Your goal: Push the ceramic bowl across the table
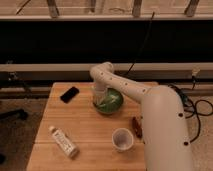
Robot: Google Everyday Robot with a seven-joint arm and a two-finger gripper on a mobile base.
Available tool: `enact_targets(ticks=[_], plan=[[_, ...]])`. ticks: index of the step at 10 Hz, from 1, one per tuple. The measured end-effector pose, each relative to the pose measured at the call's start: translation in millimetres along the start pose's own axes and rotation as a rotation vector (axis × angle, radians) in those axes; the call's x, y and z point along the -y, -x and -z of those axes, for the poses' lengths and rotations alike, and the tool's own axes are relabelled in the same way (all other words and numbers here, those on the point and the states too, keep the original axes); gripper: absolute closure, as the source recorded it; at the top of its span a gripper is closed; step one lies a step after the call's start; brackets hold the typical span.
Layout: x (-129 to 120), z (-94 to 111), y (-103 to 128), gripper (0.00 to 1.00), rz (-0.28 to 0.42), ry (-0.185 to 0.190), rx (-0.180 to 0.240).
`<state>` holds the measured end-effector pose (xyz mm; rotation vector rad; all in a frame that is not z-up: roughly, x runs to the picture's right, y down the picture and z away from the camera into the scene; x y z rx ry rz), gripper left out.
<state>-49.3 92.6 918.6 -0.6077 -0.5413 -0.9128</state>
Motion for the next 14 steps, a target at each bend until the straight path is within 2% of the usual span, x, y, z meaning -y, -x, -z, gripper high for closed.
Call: enact_targets(ticks=[4,9,14], plan=[[16.6,-5.3,12.9,0.86,0.048,0.003,0.014],[38.1,-12.9,39.7,0.86,0.138,0.007,0.042],[50.0,-16.9,63.4,0.86,0.210,0.008,0.068]])
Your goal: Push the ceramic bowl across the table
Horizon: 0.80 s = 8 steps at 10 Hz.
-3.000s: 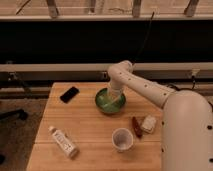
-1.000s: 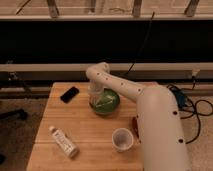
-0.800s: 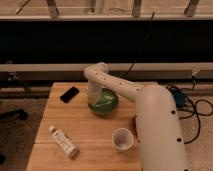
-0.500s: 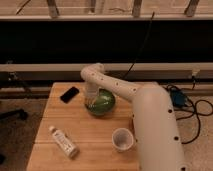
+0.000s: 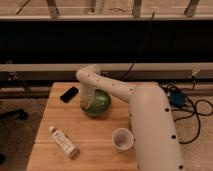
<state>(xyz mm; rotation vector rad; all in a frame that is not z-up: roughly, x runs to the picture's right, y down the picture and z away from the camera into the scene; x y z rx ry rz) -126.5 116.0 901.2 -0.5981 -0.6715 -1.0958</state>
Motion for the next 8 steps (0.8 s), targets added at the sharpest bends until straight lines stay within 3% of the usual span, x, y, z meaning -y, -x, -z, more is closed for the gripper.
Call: enact_targets(ticks=[8], plan=[[26.9,-4.2,52.9,0.86,0.169,-0.008,0.047]])
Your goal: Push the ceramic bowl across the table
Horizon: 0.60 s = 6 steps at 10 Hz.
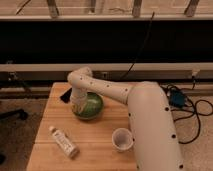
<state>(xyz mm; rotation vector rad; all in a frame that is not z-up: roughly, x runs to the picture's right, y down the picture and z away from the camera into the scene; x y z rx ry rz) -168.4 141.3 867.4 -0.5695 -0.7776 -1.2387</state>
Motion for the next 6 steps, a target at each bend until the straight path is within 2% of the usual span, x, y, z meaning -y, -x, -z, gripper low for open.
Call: enact_targets(ticks=[6], plan=[[5.4,-2.9,32.0,0.86,0.110,-0.016,0.034]])
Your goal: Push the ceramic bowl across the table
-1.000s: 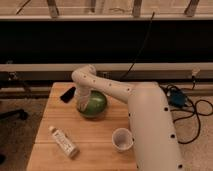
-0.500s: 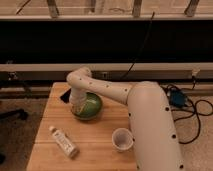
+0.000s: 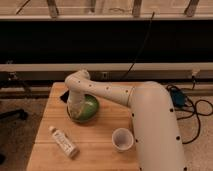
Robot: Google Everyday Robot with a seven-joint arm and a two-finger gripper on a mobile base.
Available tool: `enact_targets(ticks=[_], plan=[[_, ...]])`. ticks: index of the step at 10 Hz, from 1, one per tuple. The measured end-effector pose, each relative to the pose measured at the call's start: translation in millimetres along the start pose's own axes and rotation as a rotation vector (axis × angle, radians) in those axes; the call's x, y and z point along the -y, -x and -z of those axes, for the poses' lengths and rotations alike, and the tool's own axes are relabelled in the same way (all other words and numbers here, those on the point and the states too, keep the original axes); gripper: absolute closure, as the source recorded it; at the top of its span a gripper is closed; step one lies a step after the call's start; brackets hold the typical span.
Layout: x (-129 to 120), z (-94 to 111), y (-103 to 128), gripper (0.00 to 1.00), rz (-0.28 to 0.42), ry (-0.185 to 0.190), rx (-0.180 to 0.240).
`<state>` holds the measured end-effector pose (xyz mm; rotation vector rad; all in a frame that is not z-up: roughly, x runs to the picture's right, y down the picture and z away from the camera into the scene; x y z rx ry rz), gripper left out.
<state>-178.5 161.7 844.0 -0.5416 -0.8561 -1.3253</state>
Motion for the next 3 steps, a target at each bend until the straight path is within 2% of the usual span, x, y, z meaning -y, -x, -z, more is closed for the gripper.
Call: enact_targets(ticks=[1,3], plan=[[-2.4,-0.2,2.9,0.86,0.001,0.000,-0.002],[-9.2,4.4,-5.1,0.86,-0.028,-0.012,-0.009]])
